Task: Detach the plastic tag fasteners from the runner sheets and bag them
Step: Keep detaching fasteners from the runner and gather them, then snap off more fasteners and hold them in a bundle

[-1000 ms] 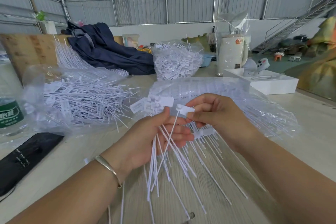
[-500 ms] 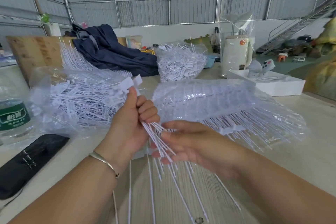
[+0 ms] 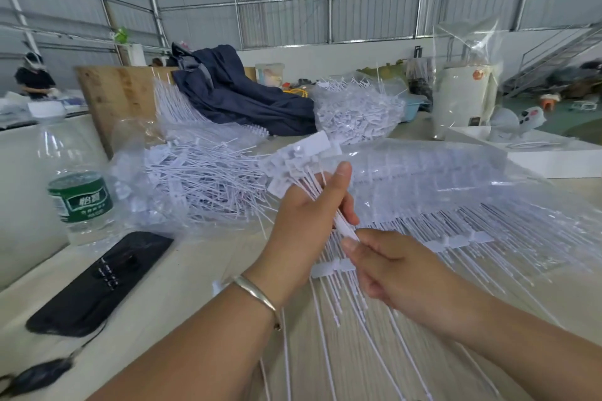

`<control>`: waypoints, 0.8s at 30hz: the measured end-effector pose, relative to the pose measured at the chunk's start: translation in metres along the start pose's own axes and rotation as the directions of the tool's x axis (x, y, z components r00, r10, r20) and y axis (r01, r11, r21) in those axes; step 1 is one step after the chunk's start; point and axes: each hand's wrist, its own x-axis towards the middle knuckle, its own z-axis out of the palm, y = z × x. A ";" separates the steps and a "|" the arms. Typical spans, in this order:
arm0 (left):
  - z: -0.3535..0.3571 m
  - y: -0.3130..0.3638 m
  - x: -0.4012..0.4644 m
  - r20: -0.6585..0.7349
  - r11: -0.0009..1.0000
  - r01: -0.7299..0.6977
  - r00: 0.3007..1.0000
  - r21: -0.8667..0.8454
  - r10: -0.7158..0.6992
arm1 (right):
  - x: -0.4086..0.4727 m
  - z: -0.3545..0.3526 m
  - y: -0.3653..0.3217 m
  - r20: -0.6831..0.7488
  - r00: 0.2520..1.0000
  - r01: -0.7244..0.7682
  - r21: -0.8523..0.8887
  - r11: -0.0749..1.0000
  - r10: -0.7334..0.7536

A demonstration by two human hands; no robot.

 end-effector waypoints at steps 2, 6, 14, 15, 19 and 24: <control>-0.003 0.000 0.002 0.018 0.998 0.039 0.999 -0.049 -0.038 | 0.004 -0.001 -0.003 -0.066 0.997 0.026 -0.075 0.997 -0.030; -0.016 -0.004 0.010 -0.050 0.954 0.104 0.991 -0.282 -0.123 | 0.021 -0.009 -0.023 -0.152 0.987 0.028 -0.202 0.979 -0.060; -0.046 -0.020 0.024 -0.375 0.863 0.105 0.870 -0.494 -0.320 | 0.109 0.014 -0.084 -0.100 0.981 0.082 -0.561 0.824 -0.166; -0.049 -0.022 0.026 -0.383 0.854 0.104 0.862 -0.509 -0.333 | 0.120 0.020 -0.091 -0.093 0.975 0.106 -0.601 0.792 -0.201; -0.061 -0.030 0.031 -0.459 0.849 0.066 0.817 -0.525 -0.348 | 0.165 0.055 -0.109 -0.071 0.927 0.194 -0.748 0.635 -0.367; -0.077 -0.042 0.035 -0.632 0.874 0.035 0.677 -0.485 -0.378 | 0.204 0.098 -0.099 -0.042 0.947 0.120 -0.873 0.473 -0.318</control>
